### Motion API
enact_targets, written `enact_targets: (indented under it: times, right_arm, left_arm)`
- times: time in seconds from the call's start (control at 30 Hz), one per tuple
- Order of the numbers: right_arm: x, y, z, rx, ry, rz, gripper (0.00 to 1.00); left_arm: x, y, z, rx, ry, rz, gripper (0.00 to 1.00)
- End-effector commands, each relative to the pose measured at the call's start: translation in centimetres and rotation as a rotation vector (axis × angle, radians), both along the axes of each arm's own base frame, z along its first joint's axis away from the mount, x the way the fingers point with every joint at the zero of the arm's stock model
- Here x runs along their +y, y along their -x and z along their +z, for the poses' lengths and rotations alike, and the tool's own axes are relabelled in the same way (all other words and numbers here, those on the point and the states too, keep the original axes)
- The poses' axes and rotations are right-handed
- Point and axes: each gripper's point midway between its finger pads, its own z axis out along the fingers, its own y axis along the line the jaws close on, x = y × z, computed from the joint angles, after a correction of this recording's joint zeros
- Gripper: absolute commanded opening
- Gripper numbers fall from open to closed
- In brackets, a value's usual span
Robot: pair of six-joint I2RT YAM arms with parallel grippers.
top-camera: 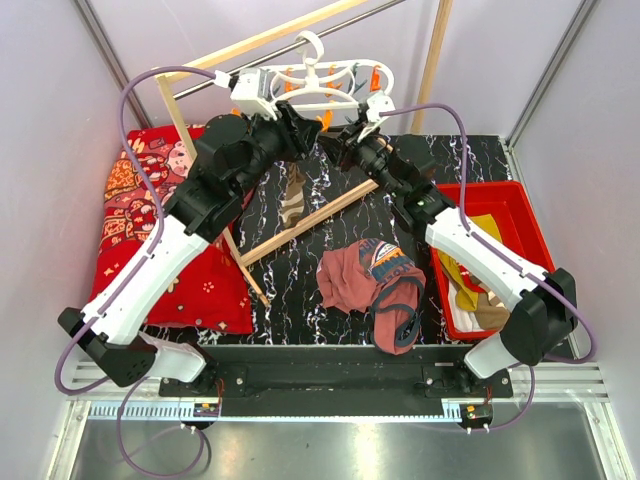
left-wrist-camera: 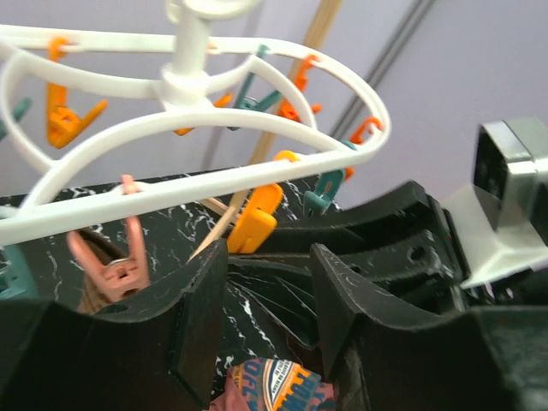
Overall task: Clip the socks to the hanger
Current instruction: Open the clamp at the hanger.
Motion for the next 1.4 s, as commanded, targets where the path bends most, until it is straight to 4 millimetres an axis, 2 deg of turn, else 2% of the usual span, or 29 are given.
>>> enact_targets:
  times: [0.0,0.27,0.47,0.57,0.73,0.8,1.1,1.37]
  right_arm:
    - [-0.9,0.8,2.3,-0.059,-0.023,-0.058,0.23]
    - [-0.1,1.1,2.0,-0.078,0.004,-0.075,0.24]
    - [0.5,1.2,1.6,-0.084,0.019,-0.081,0.24]
    - [0.8,1.5,1.7,-0.09,0.02,-0.075,0.25]
    - [1.0,2.0,1.6,-0.096,0.019,-0.049,0.28]
    - [1.1,2.2,1.5,-0.095,0.015,-0.039,0.3]
    - [1.1,3.2,1.1,-0.077,0.001,0.017,0.48]
    - [-0.9,3.4,1.8,-0.023,-0.109,0.181,0.57]
  left_arm:
    - [1.0,-1.0,2.5,-0.052,0.067,0.092,0.45]
    - [0.0,-1.4,2.0,-0.04,0.059,0.082,0.44]
    - [0.1,-2.1,1.2,-0.032,0.041,0.113,0.42]
    - [0.5,-2.4,1.1,-0.031,0.033,0.138,0.37]
    - [0.7,-2.5,1.3,-0.039,0.023,0.152,0.22]
    - [0.9,-2.7,1.2,-0.037,0.018,0.165,0.18]
    - [1.1,-2.7,1.2,-0.041,-0.017,0.169,0.07]
    - [0.1,-2.3,1.2,-0.053,-0.039,0.098,0.06]
